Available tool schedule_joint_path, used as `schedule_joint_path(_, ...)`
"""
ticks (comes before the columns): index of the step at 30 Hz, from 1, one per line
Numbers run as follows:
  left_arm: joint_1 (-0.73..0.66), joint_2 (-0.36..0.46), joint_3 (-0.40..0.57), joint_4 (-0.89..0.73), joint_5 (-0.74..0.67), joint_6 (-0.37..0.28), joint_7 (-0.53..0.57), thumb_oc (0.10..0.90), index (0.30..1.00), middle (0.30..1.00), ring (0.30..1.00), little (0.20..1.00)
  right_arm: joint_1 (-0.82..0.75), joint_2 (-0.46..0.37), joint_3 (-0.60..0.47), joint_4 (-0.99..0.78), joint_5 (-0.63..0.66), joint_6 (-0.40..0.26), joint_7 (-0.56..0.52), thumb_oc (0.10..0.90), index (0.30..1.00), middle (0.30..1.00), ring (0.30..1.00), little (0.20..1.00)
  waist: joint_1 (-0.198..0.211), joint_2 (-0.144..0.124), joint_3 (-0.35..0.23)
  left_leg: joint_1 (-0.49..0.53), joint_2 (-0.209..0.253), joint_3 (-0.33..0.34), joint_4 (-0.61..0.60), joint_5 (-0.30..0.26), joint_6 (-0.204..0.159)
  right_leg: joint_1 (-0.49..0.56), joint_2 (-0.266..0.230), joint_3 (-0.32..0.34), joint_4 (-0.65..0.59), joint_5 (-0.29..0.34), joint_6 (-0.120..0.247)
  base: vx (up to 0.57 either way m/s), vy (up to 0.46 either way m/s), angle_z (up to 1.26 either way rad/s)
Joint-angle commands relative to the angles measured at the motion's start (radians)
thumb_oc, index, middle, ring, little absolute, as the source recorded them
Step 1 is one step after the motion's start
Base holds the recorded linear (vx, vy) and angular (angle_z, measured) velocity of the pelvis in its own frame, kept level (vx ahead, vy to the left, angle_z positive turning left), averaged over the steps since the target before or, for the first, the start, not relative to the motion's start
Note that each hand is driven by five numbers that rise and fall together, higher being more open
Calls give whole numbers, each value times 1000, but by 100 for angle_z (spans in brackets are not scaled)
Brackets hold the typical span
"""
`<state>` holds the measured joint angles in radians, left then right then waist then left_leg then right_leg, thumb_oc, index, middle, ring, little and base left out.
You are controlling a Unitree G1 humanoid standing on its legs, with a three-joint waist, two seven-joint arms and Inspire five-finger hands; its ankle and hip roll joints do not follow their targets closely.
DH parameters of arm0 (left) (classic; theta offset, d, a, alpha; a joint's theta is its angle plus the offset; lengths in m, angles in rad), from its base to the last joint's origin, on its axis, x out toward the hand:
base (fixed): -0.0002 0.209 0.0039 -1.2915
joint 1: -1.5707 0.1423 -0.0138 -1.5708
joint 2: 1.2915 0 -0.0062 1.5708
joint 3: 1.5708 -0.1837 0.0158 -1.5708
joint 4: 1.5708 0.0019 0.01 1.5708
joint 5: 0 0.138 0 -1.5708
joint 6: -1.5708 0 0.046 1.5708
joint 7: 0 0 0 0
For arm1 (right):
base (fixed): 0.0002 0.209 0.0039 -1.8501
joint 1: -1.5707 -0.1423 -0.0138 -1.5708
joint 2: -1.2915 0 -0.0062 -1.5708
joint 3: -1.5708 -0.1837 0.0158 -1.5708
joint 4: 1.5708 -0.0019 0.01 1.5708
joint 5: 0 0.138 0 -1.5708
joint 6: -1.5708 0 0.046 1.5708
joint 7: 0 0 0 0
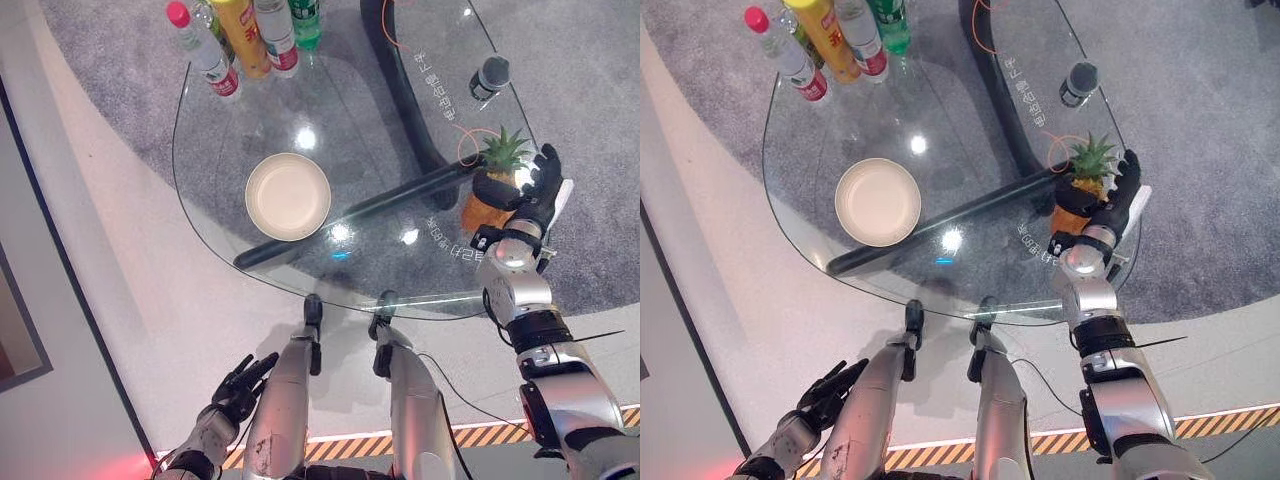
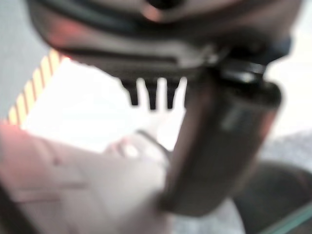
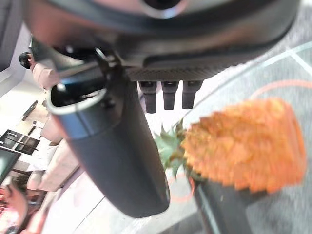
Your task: Pick up the fruit to the plate
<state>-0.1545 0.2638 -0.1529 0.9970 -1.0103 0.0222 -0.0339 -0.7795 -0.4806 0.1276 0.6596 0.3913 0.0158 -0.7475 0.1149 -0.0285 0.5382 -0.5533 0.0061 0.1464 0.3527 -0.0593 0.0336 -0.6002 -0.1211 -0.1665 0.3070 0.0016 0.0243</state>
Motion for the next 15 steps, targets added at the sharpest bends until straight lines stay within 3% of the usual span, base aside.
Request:
schedule_joint_path(1, 69, 14, -46, -44, -29, 16, 11, 800, 900, 900, 900, 900, -63, -147, 28, -59, -82, 8, -108, 800, 900, 900, 900, 900, 11, 40, -18, -18, -44, -10, 22, -26, 1, 15, 24, -53, 80, -17, 27, 0, 0, 0)
schedule_joint_path(7, 70, 13, -64, -72, -48, 14, 20, 800, 900, 900, 900, 900, -86, -165, 75, -36, -119, 126, -209, 800, 900, 900, 900, 900, 15, 46, -18, -36, -47, -12, 19, -26, 5, -10, 21, -55, 82, -11, 30, 4, 13, 7)
schedule_joint_path(10, 73, 12, -69, -79, -52, 14, 24, 800, 900, 900, 900, 900, -88, -167, 83, -32, -134, 145, -246, 800, 900, 900, 900, 900, 16, 47, -18, -37, -48, -12, 19, -28, 6, -13, 21, -55, 82, -11, 31, 0, 0, 0)
schedule_joint_path(15, 71, 8, -77, -95, -57, 9, 27, 800, 900, 900, 900, 900, -89, -151, 91, -41, -84, 168, -187, 800, 900, 900, 900, 900, 13, 48, -18, -42, -50, -10, 16, -28, 6, -21, 22, -54, 78, -9, 31, 0, 0, 0)
